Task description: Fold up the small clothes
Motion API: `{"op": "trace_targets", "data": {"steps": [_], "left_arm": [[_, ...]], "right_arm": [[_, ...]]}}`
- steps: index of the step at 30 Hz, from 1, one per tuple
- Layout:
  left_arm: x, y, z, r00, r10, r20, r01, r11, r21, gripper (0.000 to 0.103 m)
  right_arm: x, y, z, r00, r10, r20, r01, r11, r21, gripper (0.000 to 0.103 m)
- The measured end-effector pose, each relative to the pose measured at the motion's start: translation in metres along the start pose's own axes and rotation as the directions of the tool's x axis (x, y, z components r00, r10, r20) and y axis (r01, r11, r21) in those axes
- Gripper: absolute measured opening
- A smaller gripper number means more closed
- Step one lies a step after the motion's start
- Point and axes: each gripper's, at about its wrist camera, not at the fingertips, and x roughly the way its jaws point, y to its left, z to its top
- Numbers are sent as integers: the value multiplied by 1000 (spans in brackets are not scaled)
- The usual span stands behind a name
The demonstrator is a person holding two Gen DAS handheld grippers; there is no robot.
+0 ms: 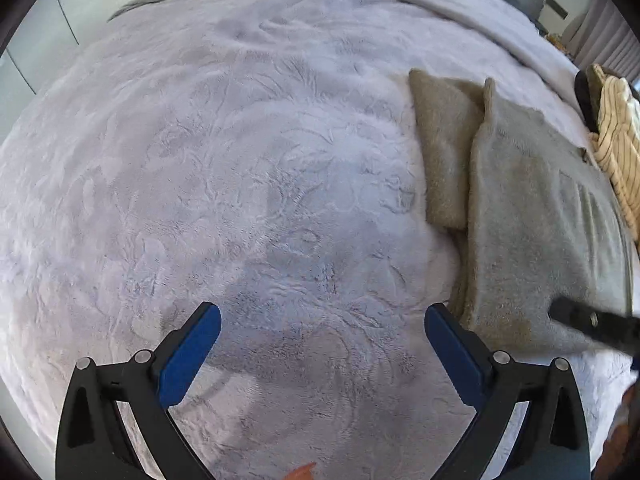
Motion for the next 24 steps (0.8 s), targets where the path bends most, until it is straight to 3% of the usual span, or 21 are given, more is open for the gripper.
{"op": "trace_targets", "data": {"steps": [1, 2, 3, 5, 11, 17, 24], "left_arm": [[1, -1, 1, 1000, -5, -3, 5, 1000, -4, 102], [1, -3, 2, 1000, -10, -3, 10, 1000, -10, 102], [2, -5, 3, 1000, -14, -6, 14, 1000, -8, 102], [5, -10, 5, 1000, -16, -15, 16, 1000, 1, 102], [12, -28, 5, 999, -17, -43, 18, 1000, 22, 102], [15, -42, 4, 999, -6, -48, 8, 999, 36, 102], [19, -43, 2, 998, -3, -58, 5, 1000, 21, 102]], "right_arm": [[-4, -6, -6, 1000, 1, -1, -1, 1000, 21, 21], [-6, -12, -11, 1000, 4, -1, -4, 999, 42, 30], [-10, -19, -18, 1000, 10, -1, -10, 998, 69, 47], [-16, -27, -28, 1000, 20, 10, -20, 995, 95, 56], [-19, -46, -43, 998, 56, 11, -57, 984, 170, 56], [-20, -71, -47, 986, 153, 59, -164, 944, 288, 56], [-16, -88, -42, 972, 204, 119, -234, 898, 372, 57]]}}
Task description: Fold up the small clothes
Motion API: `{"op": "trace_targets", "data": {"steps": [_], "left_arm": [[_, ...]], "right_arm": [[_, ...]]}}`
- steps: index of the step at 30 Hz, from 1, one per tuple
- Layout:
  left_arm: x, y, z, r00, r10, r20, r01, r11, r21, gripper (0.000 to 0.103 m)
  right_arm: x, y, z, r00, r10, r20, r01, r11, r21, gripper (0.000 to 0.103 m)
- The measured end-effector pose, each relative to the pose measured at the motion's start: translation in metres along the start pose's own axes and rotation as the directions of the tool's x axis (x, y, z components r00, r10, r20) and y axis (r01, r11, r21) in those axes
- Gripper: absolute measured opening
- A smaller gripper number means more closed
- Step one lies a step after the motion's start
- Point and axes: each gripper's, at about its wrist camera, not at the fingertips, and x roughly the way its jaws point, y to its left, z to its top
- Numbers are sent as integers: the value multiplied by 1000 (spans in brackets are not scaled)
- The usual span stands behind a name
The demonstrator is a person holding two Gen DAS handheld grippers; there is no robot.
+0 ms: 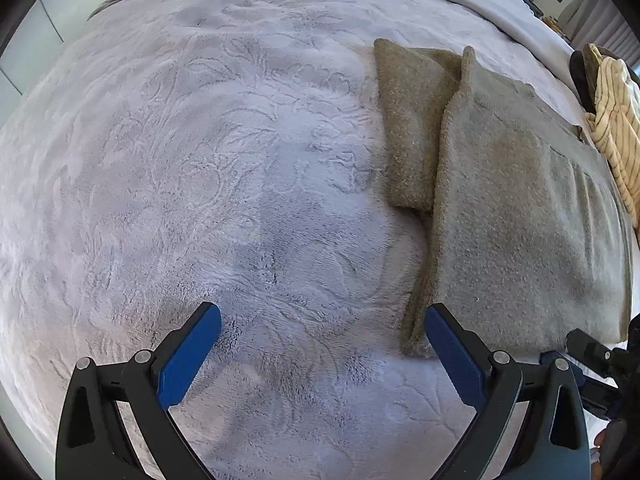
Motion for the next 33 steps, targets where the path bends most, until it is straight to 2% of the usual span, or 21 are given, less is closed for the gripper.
{"op": "trace_targets", "data": {"steps": [8, 15, 20, 22, 23, 26, 28, 33], "left_arm": [[5, 4, 0, 1000, -23, -15, 23, 1000, -16, 102], [7, 13, 9, 997, -77, -12, 76, 996, -47, 102], [8, 15, 19, 992, -126, -16, 126, 991, -34, 102], [5, 17, 23, 986, -169, -9, 168, 985, -44, 102], [4, 19, 27, 979, -202, -7, 202, 978, -59, 102], [2, 18, 34, 941, -337, -6, 335, 937, -97, 102], [2, 15, 43, 900, -435, 6, 433, 894, -113, 102], [17, -4, 72, 818, -575, -15, 570, 814, -116, 102]], "right_arm": [[15, 7, 3, 999, 46, 12, -47, 998, 33, 64], [53, 27, 6, 986, 161, 52, -166, 981, 100, 64], [66, 37, 14, 976, 206, 68, -212, 971, 114, 63], [67, 37, 20, 976, 208, 66, -215, 968, 126, 39], [67, 37, 20, 975, 213, 60, -219, 968, 126, 8], [54, 42, 25, 967, 247, 62, -251, 966, 69, 9], [44, 52, 28, 964, 258, 64, -259, 966, 13, 9], [19, 86, 34, 960, 275, 55, -265, 954, -140, 9]]}}
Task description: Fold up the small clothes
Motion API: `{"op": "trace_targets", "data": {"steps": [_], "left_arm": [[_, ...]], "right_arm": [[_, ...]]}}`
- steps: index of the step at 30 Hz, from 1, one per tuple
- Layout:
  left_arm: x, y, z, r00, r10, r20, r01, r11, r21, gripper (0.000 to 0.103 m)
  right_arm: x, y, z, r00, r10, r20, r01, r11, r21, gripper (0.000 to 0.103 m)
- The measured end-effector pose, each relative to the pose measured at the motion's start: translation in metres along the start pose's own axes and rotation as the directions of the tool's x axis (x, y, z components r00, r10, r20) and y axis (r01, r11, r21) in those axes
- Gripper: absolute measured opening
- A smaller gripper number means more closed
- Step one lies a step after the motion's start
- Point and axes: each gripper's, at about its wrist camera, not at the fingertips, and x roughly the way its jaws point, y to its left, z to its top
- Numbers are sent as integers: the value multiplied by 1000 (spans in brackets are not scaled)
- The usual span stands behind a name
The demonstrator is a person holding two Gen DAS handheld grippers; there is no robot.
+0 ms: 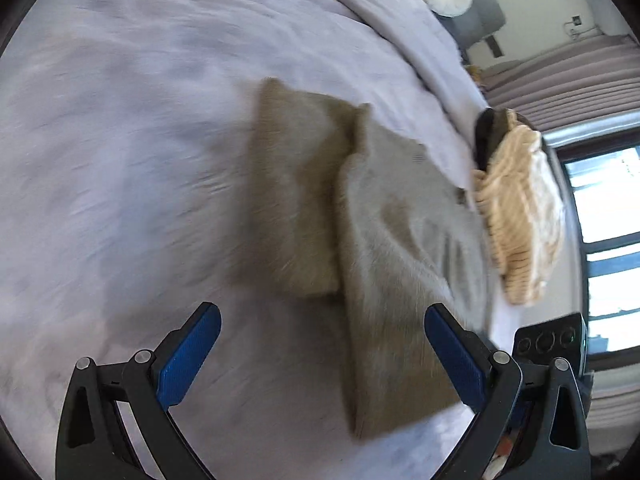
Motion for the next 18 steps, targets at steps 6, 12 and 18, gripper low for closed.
{"op": "trace_targets", "data": {"steps": [6, 12, 18], "left_arm": [[25, -15, 20, 990, -134, -54, 132, 991, -28, 102], [52, -29, 18, 997, 17, -74, -14, 999, 34, 102], [62, -39, 6, 984, 171, -47, -164, 979, 125, 99]], "right_arm": [[2, 4, -1, 999, -36, -32, 35, 998, -44, 9], [15, -8, -13, 984, -134, -114, 125, 989, -82, 9], [16, -24, -28, 919, -309, -244, 276, 948, -161, 13]]}}
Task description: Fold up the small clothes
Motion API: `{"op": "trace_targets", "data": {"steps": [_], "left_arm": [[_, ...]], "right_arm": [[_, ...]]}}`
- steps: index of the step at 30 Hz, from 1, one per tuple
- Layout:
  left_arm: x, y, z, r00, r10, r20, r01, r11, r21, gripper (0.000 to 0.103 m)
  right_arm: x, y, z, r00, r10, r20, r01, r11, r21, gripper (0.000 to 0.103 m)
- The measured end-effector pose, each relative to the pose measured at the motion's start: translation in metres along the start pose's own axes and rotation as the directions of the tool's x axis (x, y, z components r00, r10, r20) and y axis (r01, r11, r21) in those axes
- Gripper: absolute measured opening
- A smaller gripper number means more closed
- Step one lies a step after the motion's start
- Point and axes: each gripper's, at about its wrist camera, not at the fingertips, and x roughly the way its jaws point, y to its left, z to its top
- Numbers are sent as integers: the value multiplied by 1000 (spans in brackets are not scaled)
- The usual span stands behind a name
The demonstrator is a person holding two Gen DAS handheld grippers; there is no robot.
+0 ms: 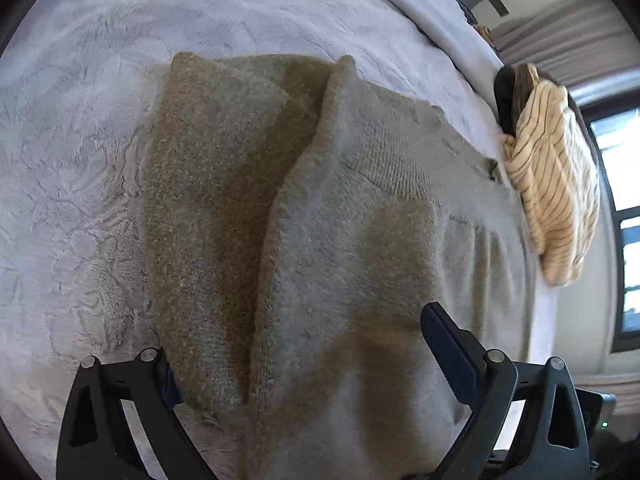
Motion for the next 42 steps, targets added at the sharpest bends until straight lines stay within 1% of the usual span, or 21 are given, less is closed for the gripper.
{"op": "trace_targets", "data": {"steps": [3, 4, 5, 6, 10, 11, 13, 14, 15, 16, 18, 19, 20, 22, 25, 28, 31, 34, 36, 40, 42], "left_arm": [[1, -7, -3, 999, 43, 8, -43, 998, 40, 99], [1, -10, -3, 998, 59, 10, -60, 997, 53, 99], [2, -12, -3, 998, 67, 11, -68, 996, 57, 99], [3, -14, -3, 997, 77, 12, -78, 995, 61, 99], [11, -28, 1, 994, 107, 16, -108, 992, 72, 99], [12, -29, 2, 993, 113, 16, -114, 991, 73, 99], [15, -32, 2, 992, 127, 20, -128, 989, 76, 99], [17, -37, 3, 991, 135, 23, -136, 988, 77, 99], [18, -39, 3, 990, 140, 26, -141, 987, 78, 97], [19, -40, 3, 989, 143, 29, -145, 986, 80, 93], [22, -42, 4, 986, 166, 28, -168, 982, 87, 57], [23, -45, 5, 985, 169, 27, -171, 981, 90, 45], [21, -44, 4, 988, 151, 29, -153, 984, 93, 24], [18, -48, 5, 990, 138, 40, -142, 984, 112, 24], [5, -72, 3, 990, 103, 94, -119, 974, 190, 24], [-11, -89, 7, 992, 32, 125, -56, 979, 197, 24], [-26, -114, 14, 987, -45, 157, 14, 981, 194, 24], [-34, -152, 17, 979, -97, 178, 49, 964, 260, 24], [-29, -185, 16, 977, -124, 172, 63, 945, 321, 24], [-6, -244, 6, 974, -182, 134, 113, 906, 407, 24], [17, -274, -3, 978, -191, 88, 133, 885, 445, 24]], "right_arm": [[-17, -5, -5, 999, -40, -7, 40, 999, -23, 15], [-26, -8, -4, 999, -39, 4, 39, 999, -19, 30], [-36, -10, -3, 999, -41, 24, 41, 999, -14, 54], [-48, -17, -9, 998, -43, 53, 44, 999, -15, 66], [-83, -14, 5, 984, -45, 172, 53, 998, -42, 66], [-90, -16, 10, 977, -61, 204, 69, 997, -35, 63], [-92, -24, 22, 968, -101, 232, 106, 994, -8, 39], [-89, -28, 29, 966, -122, 227, 124, 992, 7, 12], [-86, -32, 35, 965, -137, 224, 137, 990, 17, 6], [-81, -34, 39, 962, -155, 226, 154, 988, 23, 6], [-67, -37, 49, 961, -189, 200, 188, 982, 23, 6], [-62, -38, 50, 964, -195, 181, 194, 981, 25, 6], [-58, -43, 49, 968, -193, 162, 191, 981, 31, 6], [-49, -48, 45, 974, -181, 134, 178, 984, 30, 5], [-44, -47, 37, 977, -164, 133, 165, 986, 3, 5], [-48, -55, 35, 983, -127, 131, 126, 992, 16, 5], [-55, -63, 35, 988, -86, 129, 82, 996, 35, 4], [-63, -65, 33, 988, -64, 139, 58, 997, 48, 5], [-77, -70, 30, 985, -43, 167, 33, 997, 64, 6], [-110, -85, 25, 973, -1, 229, -24, 994, 110, 6], [-129, -95, 21, 965, -10, 261, -23, 992, 123, 6]]}}
